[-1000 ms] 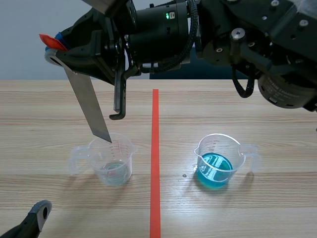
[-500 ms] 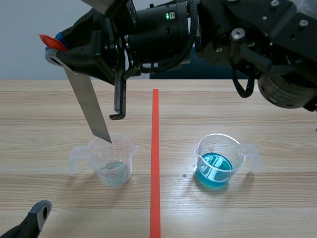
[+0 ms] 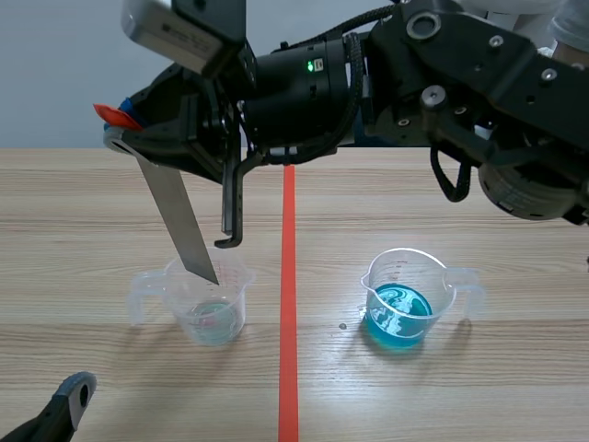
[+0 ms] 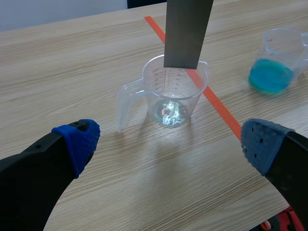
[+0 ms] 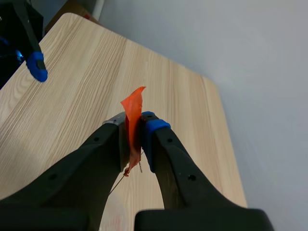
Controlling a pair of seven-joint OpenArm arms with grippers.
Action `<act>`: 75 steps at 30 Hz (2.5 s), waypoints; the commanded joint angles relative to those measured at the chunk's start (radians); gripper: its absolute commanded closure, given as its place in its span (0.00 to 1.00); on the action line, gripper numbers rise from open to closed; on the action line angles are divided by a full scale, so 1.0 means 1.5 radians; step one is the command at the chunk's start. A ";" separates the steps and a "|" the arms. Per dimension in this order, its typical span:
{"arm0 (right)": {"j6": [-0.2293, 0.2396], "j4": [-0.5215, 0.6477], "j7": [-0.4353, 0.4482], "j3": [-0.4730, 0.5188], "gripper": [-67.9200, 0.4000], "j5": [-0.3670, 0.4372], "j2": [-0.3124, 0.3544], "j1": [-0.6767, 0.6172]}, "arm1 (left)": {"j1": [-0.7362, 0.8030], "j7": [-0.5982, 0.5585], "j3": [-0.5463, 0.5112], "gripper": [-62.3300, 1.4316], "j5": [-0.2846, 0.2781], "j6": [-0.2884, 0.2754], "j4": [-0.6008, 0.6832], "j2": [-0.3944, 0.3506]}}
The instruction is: Do the redox reaction experiment
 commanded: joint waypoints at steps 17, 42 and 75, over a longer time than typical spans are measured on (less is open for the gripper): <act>0.004 -0.141 0.184 -0.054 0.98 -0.229 -0.058 0.012 | -0.002 -0.011 -0.004 0.00 -0.002 -0.004 0.010 0.004; 0.004 -0.201 0.393 -0.063 0.98 -0.492 -0.057 0.012 | -0.002 -0.011 -0.004 0.00 -0.002 -0.004 0.010 0.004; 0.004 -0.201 0.386 -0.063 0.00 -0.492 -0.058 0.011 | -0.002 -0.011 -0.004 0.00 -0.002 -0.004 0.010 0.004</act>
